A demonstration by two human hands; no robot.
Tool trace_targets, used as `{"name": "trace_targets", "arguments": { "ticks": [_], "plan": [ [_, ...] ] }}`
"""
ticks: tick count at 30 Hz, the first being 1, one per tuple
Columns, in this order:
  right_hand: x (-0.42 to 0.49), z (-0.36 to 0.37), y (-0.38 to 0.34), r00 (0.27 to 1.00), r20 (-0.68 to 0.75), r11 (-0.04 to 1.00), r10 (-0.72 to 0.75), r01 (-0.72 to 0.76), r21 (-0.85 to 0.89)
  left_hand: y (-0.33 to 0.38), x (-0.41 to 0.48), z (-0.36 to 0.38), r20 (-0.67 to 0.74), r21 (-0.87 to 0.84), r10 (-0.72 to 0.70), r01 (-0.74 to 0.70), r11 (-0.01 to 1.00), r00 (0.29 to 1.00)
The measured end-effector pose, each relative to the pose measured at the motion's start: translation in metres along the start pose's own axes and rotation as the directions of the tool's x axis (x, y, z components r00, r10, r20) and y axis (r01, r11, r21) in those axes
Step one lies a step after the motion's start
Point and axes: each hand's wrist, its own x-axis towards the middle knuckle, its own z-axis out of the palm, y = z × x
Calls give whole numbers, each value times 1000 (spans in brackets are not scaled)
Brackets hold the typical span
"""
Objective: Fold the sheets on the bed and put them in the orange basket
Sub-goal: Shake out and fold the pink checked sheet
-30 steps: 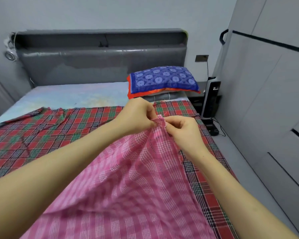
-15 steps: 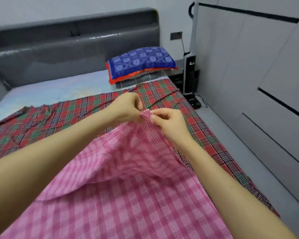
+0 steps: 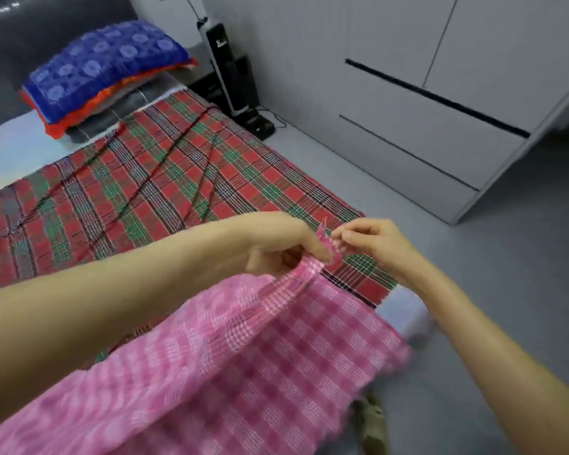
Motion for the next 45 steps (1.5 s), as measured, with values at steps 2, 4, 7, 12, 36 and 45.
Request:
{"name": "trace_targets", "arguments": {
  "ticks": [2,4,7,12,36,45],
  "plan": [
    [-11,-31,74,972,-180,988,149,-155,-20,-4,37,37,-10,-12,-24,24,1000,1000],
    [-26,-51,147,915,-298,946,274,-312,-88,-20,74,69,-65,10,-60,61,998,996],
    [-48,-62,247,821,-385,856,422,-500,-128,-60,127,112,-131,-20,-126,124,992,983],
    [-70,-68,361,630,-445,687,637,-726,-45,-125,202,168,-164,-54,-198,192,980,966],
    [-87,-82,390,735,-244,745,633,-664,-68,-178,211,165,21,-129,-141,143,981,990],
    [-145,-3,233,829,-348,879,439,-476,-26,-204,101,144,-236,62,90,-78,995,968]
  ]
}}
